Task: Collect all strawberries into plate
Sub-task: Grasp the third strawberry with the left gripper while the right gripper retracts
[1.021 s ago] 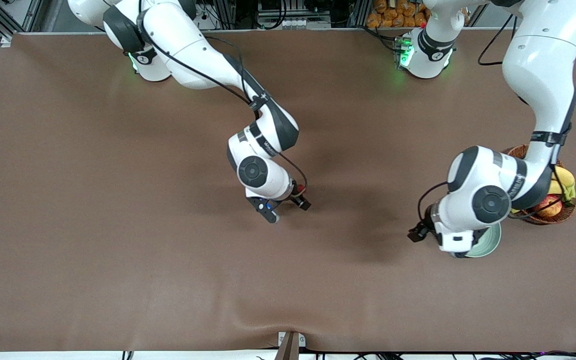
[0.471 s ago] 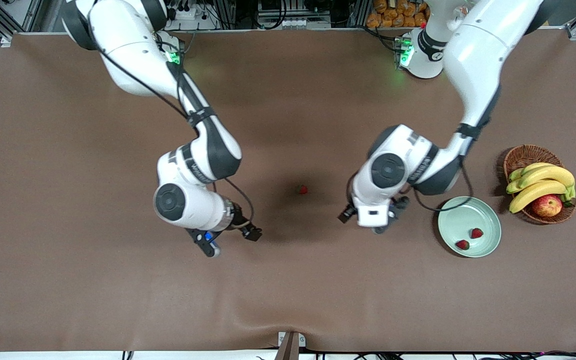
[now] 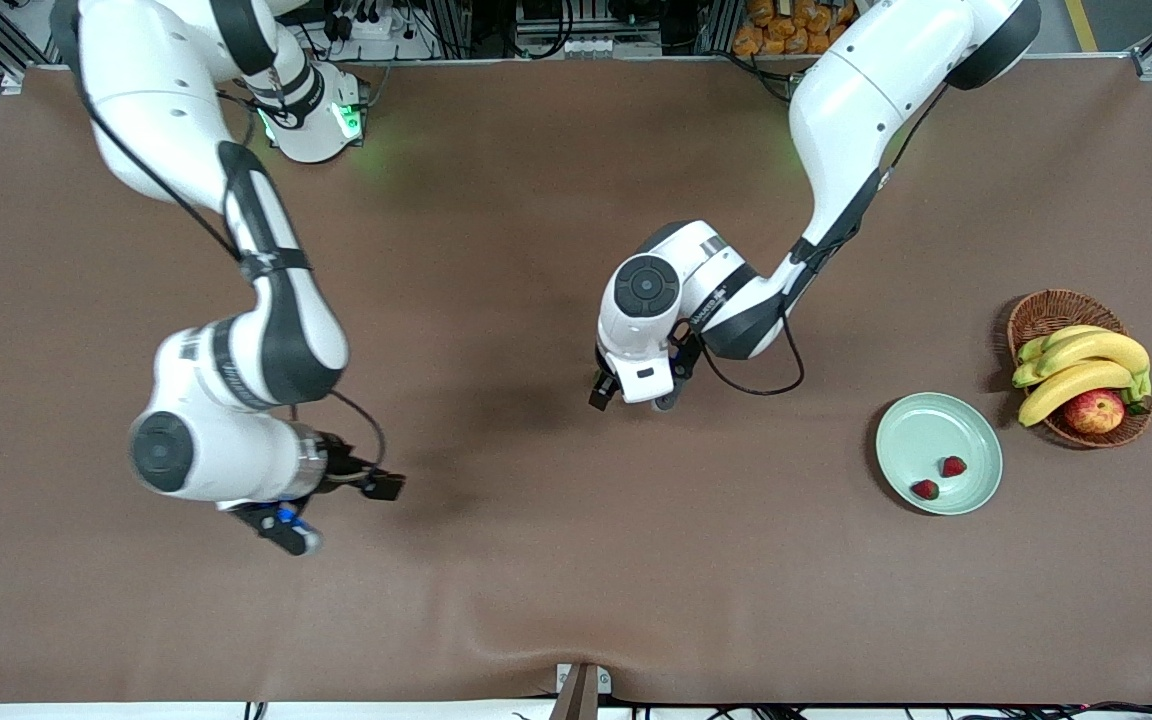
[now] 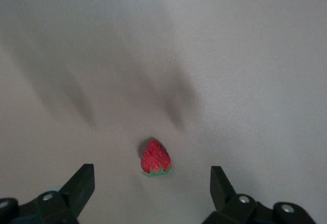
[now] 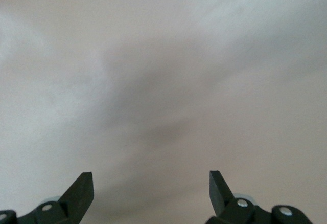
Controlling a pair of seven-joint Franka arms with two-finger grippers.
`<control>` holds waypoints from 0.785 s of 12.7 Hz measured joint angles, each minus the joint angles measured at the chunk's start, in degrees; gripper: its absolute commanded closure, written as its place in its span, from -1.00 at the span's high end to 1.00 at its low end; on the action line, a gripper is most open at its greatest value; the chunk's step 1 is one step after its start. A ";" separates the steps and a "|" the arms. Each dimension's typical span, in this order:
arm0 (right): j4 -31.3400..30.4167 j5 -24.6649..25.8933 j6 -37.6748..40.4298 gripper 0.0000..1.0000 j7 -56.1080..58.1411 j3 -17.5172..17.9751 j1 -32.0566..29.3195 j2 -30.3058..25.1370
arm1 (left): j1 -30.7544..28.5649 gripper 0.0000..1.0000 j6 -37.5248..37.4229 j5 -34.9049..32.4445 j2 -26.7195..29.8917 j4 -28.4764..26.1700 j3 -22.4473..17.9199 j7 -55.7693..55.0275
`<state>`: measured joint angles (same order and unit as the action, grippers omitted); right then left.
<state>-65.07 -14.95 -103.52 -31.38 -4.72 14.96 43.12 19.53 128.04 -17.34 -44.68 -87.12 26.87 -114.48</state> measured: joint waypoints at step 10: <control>-7.96 9.70 20.38 1.00 22.20 3.78 -12.68 -27.41 | 2.16 1.00 4.66 0.00 -3.67 0.21 -1.96 -15.19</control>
<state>-73.03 -5.25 -83.14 -9.19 -0.94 2.28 15.71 21.69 132.70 -17.34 -48.35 -86.91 24.91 -129.67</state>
